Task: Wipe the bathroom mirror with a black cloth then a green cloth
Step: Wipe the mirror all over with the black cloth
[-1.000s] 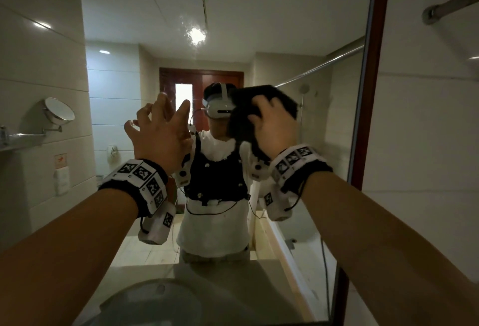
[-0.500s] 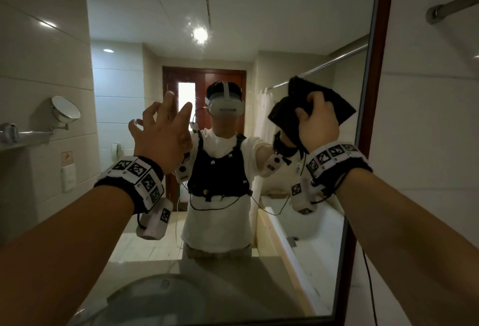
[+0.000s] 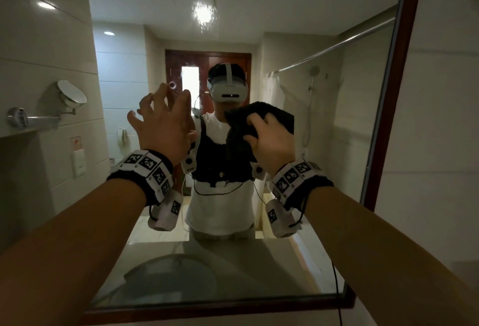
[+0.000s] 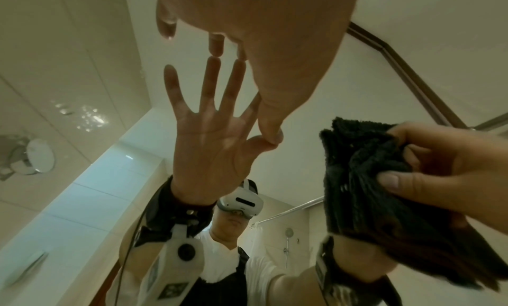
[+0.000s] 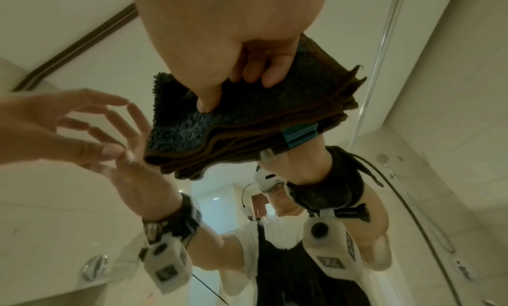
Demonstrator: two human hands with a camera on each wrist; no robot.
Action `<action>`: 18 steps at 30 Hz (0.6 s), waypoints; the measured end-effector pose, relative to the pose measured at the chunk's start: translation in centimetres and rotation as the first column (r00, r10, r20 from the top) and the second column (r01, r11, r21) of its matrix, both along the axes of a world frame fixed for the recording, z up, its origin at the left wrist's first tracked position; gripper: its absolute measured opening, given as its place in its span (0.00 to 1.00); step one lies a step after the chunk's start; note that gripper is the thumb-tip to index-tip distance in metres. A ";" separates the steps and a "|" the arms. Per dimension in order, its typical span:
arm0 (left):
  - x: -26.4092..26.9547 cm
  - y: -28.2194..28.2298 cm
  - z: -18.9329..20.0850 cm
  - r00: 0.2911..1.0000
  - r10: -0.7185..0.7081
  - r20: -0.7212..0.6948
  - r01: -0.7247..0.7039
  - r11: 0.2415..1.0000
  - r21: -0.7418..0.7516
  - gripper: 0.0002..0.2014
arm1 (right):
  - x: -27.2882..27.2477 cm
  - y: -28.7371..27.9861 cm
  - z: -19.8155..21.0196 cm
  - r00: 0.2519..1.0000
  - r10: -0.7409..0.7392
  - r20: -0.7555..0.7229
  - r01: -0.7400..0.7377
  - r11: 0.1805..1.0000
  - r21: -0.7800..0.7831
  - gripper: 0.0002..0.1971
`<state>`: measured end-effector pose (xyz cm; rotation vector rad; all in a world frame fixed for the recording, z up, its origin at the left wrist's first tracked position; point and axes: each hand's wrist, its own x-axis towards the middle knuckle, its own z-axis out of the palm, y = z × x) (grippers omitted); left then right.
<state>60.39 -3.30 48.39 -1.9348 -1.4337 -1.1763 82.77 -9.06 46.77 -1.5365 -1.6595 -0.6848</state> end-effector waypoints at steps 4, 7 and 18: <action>0.1 0.3 -0.3 1.000 0.007 -0.003 -0.007 1.000 -0.002 0.48 | 1.9 -0.3 -1.8 1.000 0.019 0.010 -0.019 0.998 0.052 0.12; 0.1 0.3 -0.4 1.000 -0.002 -0.014 0.002 1.000 -0.007 0.47 | 4.4 -1.1 -2.6 0.990 -0.011 -0.142 0.032 0.989 0.146 0.11; 0.5 0.5 -0.5 1.000 -0.003 -0.006 0.003 0.998 -0.057 0.50 | 0.8 0.3 -1.9 0.995 -0.017 -0.100 0.029 0.992 0.126 0.13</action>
